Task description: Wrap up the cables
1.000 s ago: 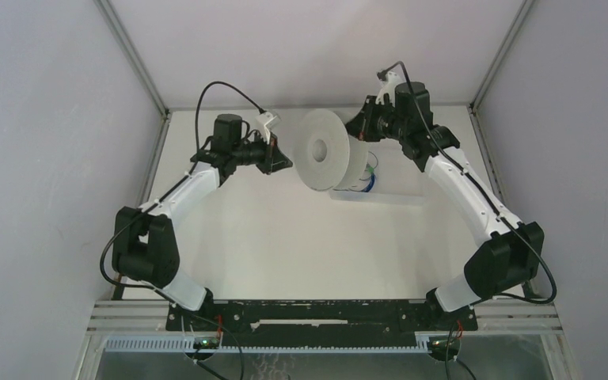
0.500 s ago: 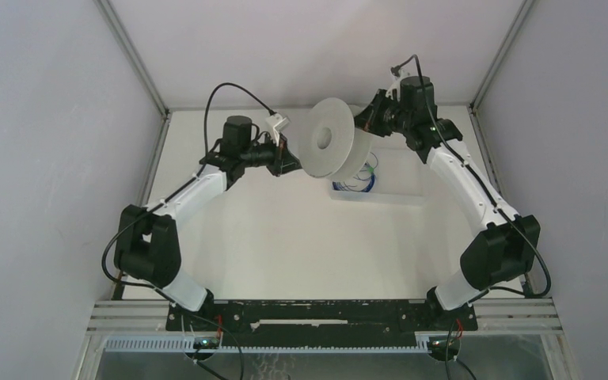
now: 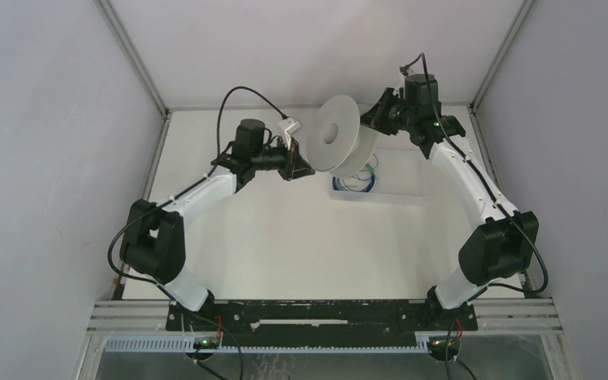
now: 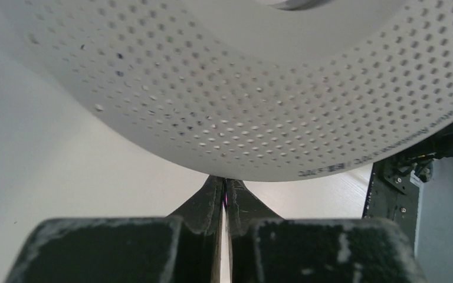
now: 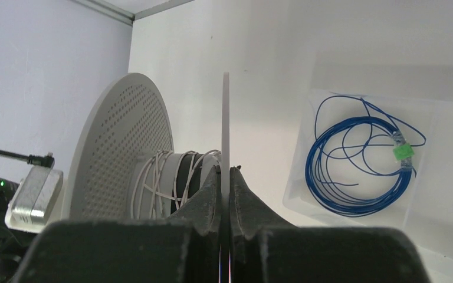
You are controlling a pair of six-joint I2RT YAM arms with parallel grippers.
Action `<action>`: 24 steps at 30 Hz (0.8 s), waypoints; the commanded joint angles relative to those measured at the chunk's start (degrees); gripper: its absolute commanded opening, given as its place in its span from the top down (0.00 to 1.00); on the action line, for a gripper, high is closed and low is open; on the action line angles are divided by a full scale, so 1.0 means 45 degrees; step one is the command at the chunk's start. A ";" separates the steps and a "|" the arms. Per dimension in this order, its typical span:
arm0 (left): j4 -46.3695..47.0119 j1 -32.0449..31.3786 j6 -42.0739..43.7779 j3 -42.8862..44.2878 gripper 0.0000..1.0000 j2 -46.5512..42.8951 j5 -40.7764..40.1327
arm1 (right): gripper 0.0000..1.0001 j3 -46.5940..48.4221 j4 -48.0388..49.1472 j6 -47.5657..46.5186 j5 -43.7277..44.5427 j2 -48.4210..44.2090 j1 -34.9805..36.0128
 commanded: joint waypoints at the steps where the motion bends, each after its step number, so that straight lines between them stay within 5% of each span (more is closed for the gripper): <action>1: 0.0455 -0.0295 -0.0497 -0.0271 0.93 0.0090 0.0742 | 1.00 0.0961 0.1543 0.0715 0.0123 -0.0134 -0.0182; 20: 0.0455 -0.0631 -0.0788 -0.0366 0.90 0.0085 0.1003 | 1.00 0.1410 0.1238 0.0493 0.0716 0.0201 -0.0337; 24: 0.0441 -0.0643 -0.0789 -0.0324 0.96 0.0112 0.0981 | 1.00 0.1411 0.1237 0.0517 0.0669 0.0294 -0.0381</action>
